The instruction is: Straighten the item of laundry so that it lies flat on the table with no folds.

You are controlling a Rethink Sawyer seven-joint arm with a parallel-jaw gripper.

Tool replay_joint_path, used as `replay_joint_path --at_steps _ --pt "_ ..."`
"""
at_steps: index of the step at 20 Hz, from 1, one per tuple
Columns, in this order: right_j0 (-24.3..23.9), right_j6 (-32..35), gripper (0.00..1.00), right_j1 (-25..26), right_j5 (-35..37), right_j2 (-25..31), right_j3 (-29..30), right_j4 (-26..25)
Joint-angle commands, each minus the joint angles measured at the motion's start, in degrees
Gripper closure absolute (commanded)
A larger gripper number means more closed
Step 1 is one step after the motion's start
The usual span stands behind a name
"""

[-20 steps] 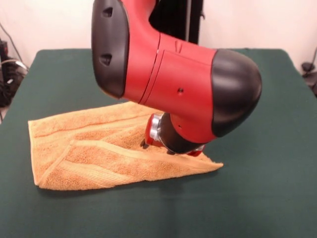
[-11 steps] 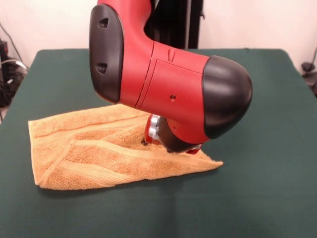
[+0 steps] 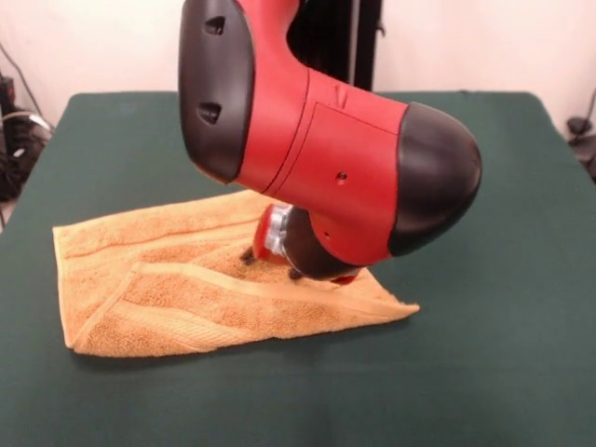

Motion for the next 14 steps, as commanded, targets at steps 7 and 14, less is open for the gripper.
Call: replay_joint_path --at_steps 7,14 --pt "0.3 12.6 0.0 3.1 -4.6 -2.4 -4.9 -6.4" --pt "-1.9 15.6 0.0 3.4 2.1 3.8 -5.0 3.3"
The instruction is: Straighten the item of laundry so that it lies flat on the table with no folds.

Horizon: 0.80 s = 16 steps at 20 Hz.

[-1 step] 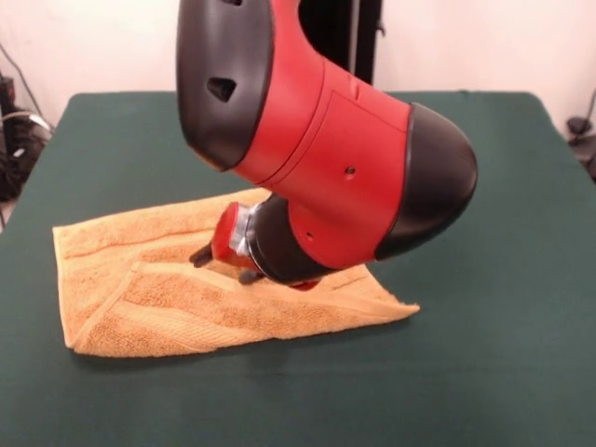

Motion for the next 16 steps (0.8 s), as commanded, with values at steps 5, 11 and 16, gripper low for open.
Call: replay_joint_path --at_steps 5,11,16 --pt "-0.6 18.0 0.0 -1.1 4.0 9.9 6.1 12.3" --pt "-0.2 18.3 0.0 -3.0 8.0 10.6 8.8 16.6" --pt "-1.0 16.3 0.0 -0.1 9.1 8.2 4.6 17.0"
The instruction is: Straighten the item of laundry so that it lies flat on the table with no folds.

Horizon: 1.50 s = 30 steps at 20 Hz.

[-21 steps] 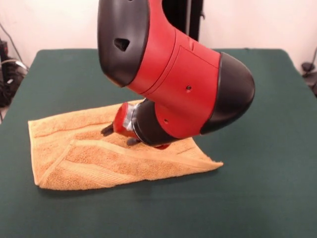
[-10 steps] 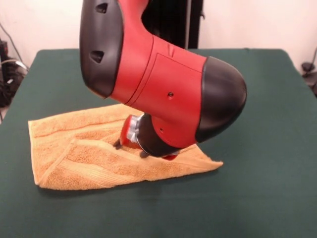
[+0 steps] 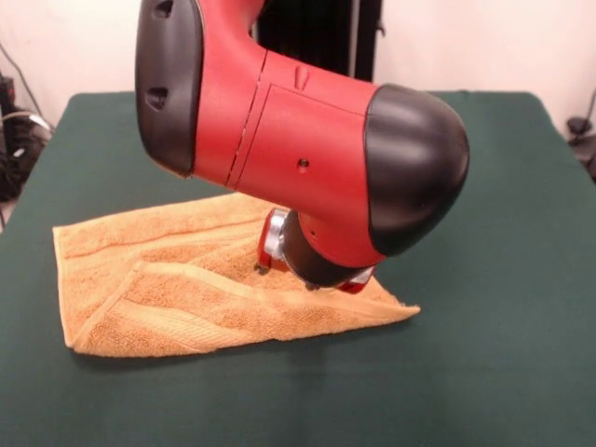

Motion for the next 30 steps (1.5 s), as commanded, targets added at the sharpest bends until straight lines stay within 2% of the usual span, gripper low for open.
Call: replay_joint_path --at_steps 1,6,9,16,23,27,30 --pt "0.1 14.6 0.0 1.6 6.2 4.1 2.6 4.3" --pt "-0.5 13.0 0.0 4.7 2.2 1.0 -1.0 2.0" --pt "-0.9 14.3 0.0 6.4 0.4 -0.8 -3.2 1.0" --pt "-1.6 15.4 0.0 8.8 1.5 -1.2 -5.7 3.5" --pt "-2.2 14.9 0.0 14.1 1.8 -2.4 -10.2 6.3" --pt "-2.5 15.9 0.0 16.2 0.1 -4.4 -12.2 7.2" --pt "-2.4 15.5 0.0 16.6 -0.7 -8.0 -13.5 5.1"
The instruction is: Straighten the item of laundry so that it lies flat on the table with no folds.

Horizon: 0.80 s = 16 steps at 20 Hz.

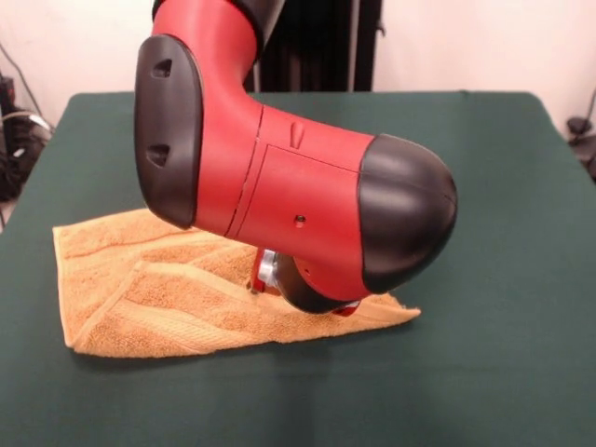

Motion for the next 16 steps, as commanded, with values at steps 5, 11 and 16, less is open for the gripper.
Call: replay_joint_path --at_steps 5,11,16 --pt "1.0 14.3 0.0 8.3 -7.1 -7.3 -2.6 -2.3" --pt "0.7 13.0 0.0 8.6 -8.2 -10.3 -3.7 -2.4" --pt "0.9 13.4 0.0 8.7 -10.9 -11.9 -3.9 -3.6"
